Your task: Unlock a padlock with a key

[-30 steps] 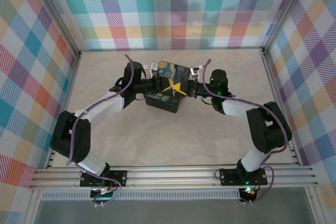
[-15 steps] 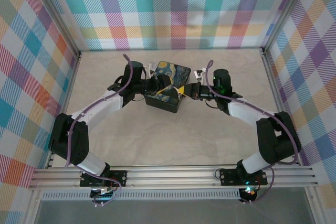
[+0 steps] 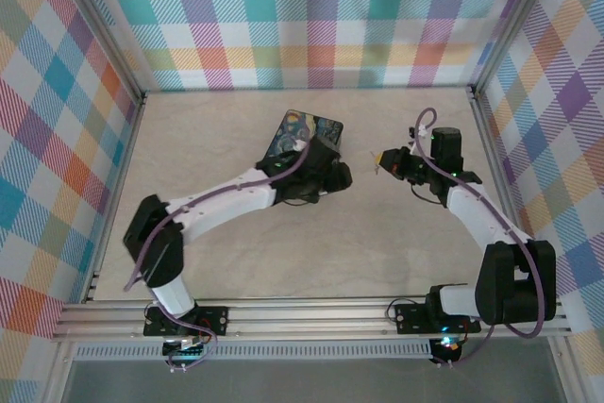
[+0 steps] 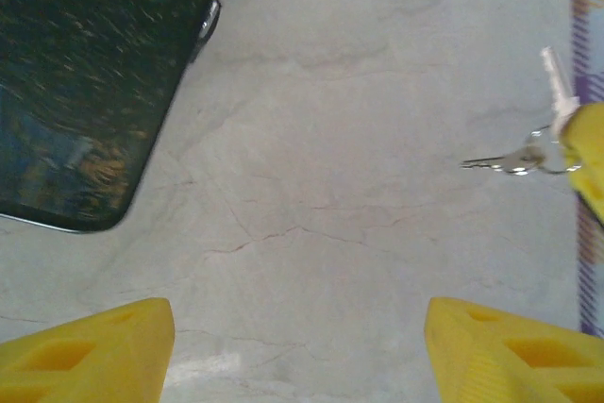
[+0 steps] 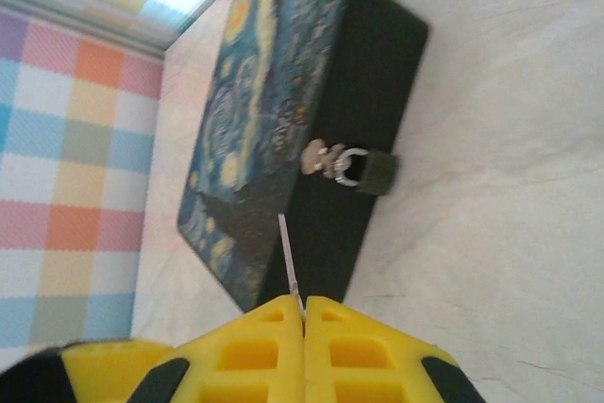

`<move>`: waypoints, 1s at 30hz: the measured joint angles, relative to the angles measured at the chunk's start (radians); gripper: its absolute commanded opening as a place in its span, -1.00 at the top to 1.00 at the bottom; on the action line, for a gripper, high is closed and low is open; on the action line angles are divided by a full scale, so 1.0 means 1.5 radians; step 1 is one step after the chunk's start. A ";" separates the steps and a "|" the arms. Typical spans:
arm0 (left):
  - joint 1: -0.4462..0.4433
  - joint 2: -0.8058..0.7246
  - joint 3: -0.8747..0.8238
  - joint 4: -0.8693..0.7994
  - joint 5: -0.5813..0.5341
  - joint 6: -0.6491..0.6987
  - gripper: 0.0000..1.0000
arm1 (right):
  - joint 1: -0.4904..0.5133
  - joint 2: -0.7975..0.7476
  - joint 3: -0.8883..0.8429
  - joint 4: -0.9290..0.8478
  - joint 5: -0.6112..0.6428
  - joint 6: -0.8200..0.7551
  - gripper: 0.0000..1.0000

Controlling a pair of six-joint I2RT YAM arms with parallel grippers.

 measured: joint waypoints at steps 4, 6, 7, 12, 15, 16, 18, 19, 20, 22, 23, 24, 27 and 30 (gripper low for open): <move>-0.046 0.117 0.088 -0.038 -0.072 -0.048 -0.38 | -0.019 -0.001 -0.004 -0.031 0.028 -0.017 1.00; -0.052 0.166 0.115 -0.043 -0.087 -0.063 -0.38 | -0.027 -0.001 -0.008 -0.039 0.037 -0.021 1.00; -0.055 0.195 0.129 -0.048 -0.095 -0.072 -0.38 | -0.029 -0.001 -0.010 -0.044 0.040 -0.024 1.00; -0.055 0.267 0.155 -0.057 -0.136 -0.080 -0.38 | -0.033 -0.020 -0.020 -0.064 0.042 -0.048 1.00; -0.050 0.286 0.185 -0.066 -0.157 -0.080 -0.38 | -0.033 -0.032 -0.023 -0.071 0.043 -0.064 1.00; -0.046 0.286 0.190 -0.066 -0.163 -0.080 -0.38 | -0.033 -0.032 -0.025 -0.071 0.042 -0.068 1.00; -0.033 0.284 0.194 -0.065 -0.175 -0.080 -0.37 | -0.033 -0.031 -0.031 -0.071 0.040 -0.072 1.00; -0.026 0.284 0.193 -0.066 -0.180 -0.080 -0.37 | -0.033 -0.030 -0.033 -0.071 0.039 -0.072 1.00; -0.019 0.283 0.188 -0.064 -0.185 -0.081 -0.37 | -0.033 -0.029 -0.037 -0.070 0.036 -0.073 1.00; -0.002 0.273 0.163 -0.060 -0.196 -0.081 -0.37 | -0.033 -0.025 -0.042 -0.070 0.031 -0.073 1.00; 0.006 0.264 0.143 -0.060 -0.203 -0.080 -0.38 | -0.033 -0.023 -0.043 -0.070 0.028 -0.073 1.00; 0.015 0.252 0.123 -0.060 -0.211 -0.081 -0.38 | -0.033 -0.020 -0.044 -0.070 0.025 -0.073 1.00; 0.039 0.206 0.062 -0.068 -0.237 -0.081 -0.38 | -0.033 -0.012 -0.044 -0.070 0.020 -0.075 1.00; 0.064 0.147 0.006 -0.069 -0.268 -0.079 -0.39 | -0.033 -0.007 -0.044 -0.070 0.014 -0.075 1.00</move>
